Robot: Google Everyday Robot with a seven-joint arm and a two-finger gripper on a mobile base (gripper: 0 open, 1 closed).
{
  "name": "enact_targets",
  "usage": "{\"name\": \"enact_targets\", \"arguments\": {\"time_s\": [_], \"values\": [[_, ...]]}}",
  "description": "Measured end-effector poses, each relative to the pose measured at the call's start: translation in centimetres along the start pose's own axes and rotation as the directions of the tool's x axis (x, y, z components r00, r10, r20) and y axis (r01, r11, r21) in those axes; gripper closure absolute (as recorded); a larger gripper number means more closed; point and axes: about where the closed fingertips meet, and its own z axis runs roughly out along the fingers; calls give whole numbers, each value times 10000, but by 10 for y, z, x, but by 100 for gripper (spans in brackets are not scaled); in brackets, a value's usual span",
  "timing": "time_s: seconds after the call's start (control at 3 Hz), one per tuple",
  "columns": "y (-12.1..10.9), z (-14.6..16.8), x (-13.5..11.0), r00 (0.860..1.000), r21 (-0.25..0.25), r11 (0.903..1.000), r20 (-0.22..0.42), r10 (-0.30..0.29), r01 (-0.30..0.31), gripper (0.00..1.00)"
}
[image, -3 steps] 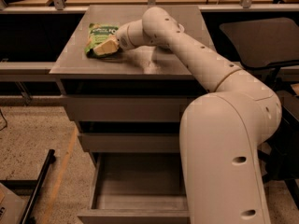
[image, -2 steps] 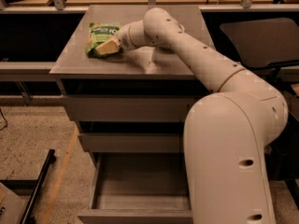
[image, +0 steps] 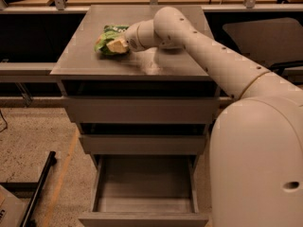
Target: Place green rice chip bag into bottom drawer
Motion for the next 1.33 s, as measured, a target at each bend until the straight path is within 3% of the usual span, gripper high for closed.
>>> {"name": "enact_targets", "arguments": {"time_s": [0.33, 0.67, 1.0, 1.33], "values": [[15, -28, -9, 9994, -529, 9984, 285, -178, 193, 100], [49, -66, -16, 9979, -1705, 9841, 499, -418, 498, 100], [99, -111, -13, 9986, -3013, 9526, 438, -313, 431, 100], [142, -147, 3, 9998, -4056, 9139, 106, -172, 200, 100]]}}
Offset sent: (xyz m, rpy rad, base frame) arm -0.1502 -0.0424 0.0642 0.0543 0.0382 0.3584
